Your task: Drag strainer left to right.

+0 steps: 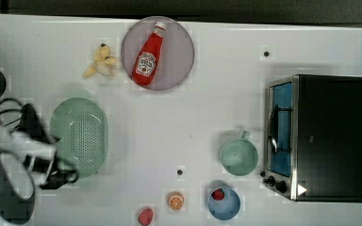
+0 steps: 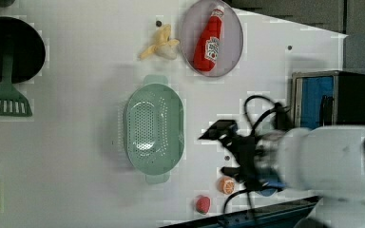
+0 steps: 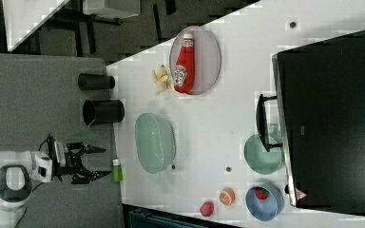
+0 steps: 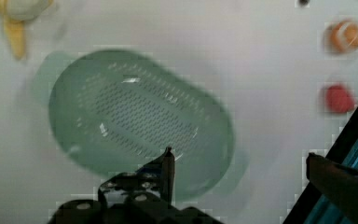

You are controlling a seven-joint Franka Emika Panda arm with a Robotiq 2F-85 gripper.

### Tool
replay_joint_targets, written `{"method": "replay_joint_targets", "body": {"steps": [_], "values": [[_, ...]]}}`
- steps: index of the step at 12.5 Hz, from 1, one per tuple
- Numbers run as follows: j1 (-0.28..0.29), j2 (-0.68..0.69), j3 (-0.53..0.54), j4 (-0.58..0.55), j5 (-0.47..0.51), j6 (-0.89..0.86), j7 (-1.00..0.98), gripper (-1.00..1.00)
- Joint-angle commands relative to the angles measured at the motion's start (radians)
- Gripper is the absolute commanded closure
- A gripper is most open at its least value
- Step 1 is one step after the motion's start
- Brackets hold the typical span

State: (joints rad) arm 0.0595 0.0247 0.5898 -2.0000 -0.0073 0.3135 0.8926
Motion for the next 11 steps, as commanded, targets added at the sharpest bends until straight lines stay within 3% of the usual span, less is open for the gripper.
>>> {"method": "replay_joint_targets", "body": {"steps": [1, 7, 11], "values": [[0.001, 0.081, -0.001, 0.002, -0.002, 0.120, 0.327, -1.00], [0.010, 0.364, -0.003, -0.077, -0.038, 0.482, 0.471, -1.00], [0.053, 0.505, -0.079, -0.076, -0.143, 0.647, 0.514, -1.00]]}}
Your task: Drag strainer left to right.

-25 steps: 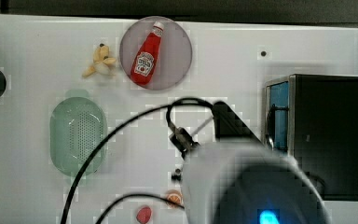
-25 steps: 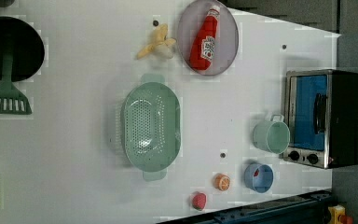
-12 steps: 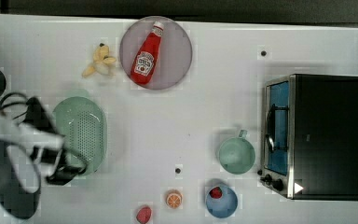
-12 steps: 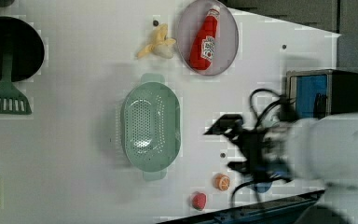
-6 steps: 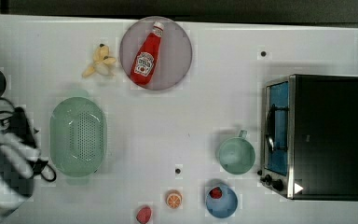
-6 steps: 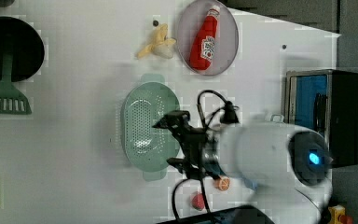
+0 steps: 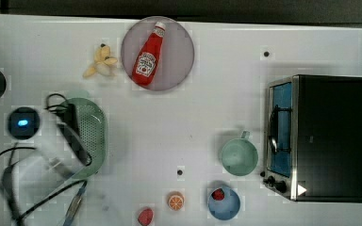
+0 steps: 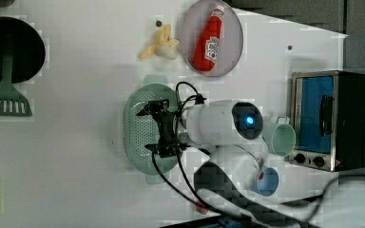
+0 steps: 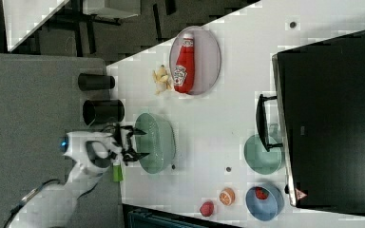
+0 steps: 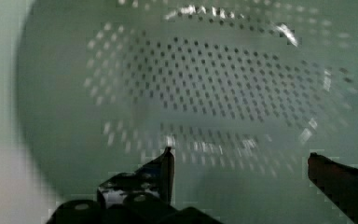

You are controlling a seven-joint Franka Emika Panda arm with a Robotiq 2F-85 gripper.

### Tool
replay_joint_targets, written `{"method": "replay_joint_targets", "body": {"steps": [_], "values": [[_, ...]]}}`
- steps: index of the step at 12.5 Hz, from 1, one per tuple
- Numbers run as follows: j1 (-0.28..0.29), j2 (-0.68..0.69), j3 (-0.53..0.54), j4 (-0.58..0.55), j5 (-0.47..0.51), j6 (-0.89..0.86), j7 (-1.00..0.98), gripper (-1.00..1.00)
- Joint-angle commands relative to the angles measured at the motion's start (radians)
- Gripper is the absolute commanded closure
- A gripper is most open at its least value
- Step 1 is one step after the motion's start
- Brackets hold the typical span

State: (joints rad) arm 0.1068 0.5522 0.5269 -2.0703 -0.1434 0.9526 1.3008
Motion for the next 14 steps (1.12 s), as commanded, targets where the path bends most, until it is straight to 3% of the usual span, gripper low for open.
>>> {"method": "replay_joint_targets", "body": {"steps": [1, 5, 14], "values": [[0.020, -0.011, -0.041, -0.007, -0.007, 0.011, 0.124, -1.00], [0.062, -0.004, -0.120, -0.030, -0.007, 0.014, 0.140, -1.00], [0.064, 0.000, -0.185, -0.089, -0.008, 0.109, 0.139, -1.00]]}}
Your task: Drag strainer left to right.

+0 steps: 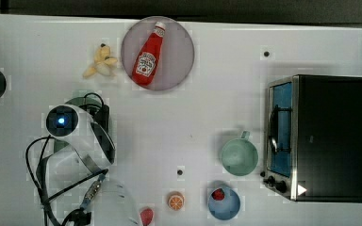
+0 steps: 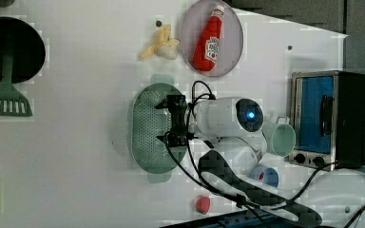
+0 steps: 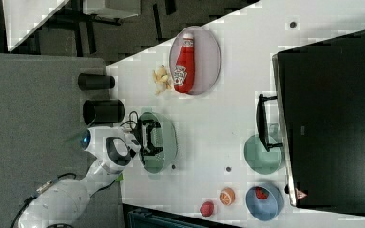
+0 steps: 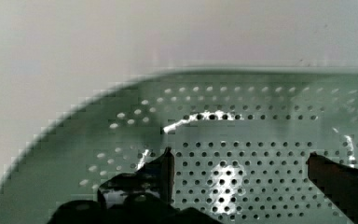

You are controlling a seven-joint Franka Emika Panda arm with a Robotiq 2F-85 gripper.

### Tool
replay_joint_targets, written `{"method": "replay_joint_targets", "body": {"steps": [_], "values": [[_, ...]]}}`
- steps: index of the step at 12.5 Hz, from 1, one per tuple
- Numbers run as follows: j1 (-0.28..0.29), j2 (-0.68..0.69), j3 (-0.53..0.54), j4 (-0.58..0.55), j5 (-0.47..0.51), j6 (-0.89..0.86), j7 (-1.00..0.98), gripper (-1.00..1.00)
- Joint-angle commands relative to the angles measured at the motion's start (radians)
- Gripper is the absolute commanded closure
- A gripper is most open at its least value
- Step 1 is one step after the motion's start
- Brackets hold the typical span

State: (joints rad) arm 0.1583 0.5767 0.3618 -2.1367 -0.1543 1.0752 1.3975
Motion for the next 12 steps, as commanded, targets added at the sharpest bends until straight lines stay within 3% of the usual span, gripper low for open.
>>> {"method": "replay_joint_targets", "body": {"steps": [1, 12], "values": [[0.012, -0.025, -0.031, -0.024, 0.003, -0.014, 0.042, -1.00], [-0.031, -0.126, -0.137, -0.152, 0.003, -0.011, -0.081, -1.00]]}}
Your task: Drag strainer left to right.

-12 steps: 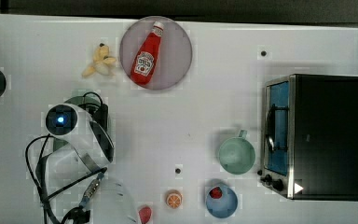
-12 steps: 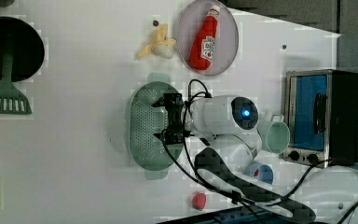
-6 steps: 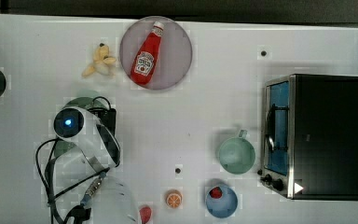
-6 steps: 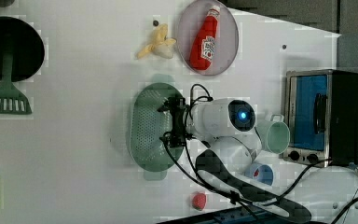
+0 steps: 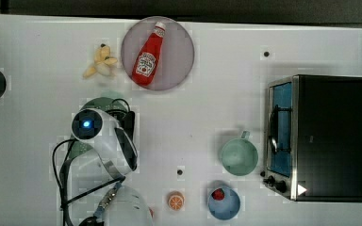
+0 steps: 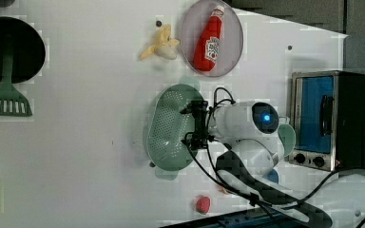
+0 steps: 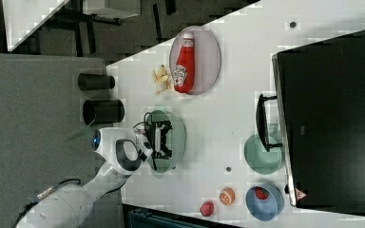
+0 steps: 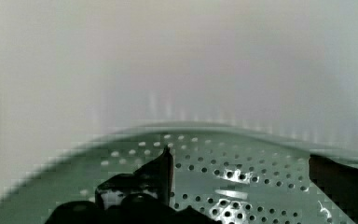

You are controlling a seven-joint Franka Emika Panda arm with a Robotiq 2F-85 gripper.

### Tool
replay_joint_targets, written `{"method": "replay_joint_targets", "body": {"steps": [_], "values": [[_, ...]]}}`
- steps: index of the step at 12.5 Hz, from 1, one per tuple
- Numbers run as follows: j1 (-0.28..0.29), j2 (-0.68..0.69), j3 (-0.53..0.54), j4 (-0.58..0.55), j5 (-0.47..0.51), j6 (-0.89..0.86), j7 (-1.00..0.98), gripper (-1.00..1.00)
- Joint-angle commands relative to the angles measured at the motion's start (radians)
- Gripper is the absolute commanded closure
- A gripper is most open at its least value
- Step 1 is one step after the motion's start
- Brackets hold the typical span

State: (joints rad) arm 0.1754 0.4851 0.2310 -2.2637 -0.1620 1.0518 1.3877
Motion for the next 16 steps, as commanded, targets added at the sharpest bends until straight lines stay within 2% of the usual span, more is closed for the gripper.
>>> {"method": "replay_joint_targets", "body": {"steps": [1, 8, 12, 16], "values": [[-0.055, -0.044, -0.019, -0.040, 0.011, 0.014, -0.105, -1.00], [-0.076, -0.100, -0.148, -0.105, 0.011, 0.015, -0.258, -1.00], [-0.089, -0.103, -0.230, -0.113, 0.011, 0.023, -0.409, -1.00], [-0.095, -0.103, -0.310, -0.113, 0.011, 0.028, -0.465, -1.00]]}}
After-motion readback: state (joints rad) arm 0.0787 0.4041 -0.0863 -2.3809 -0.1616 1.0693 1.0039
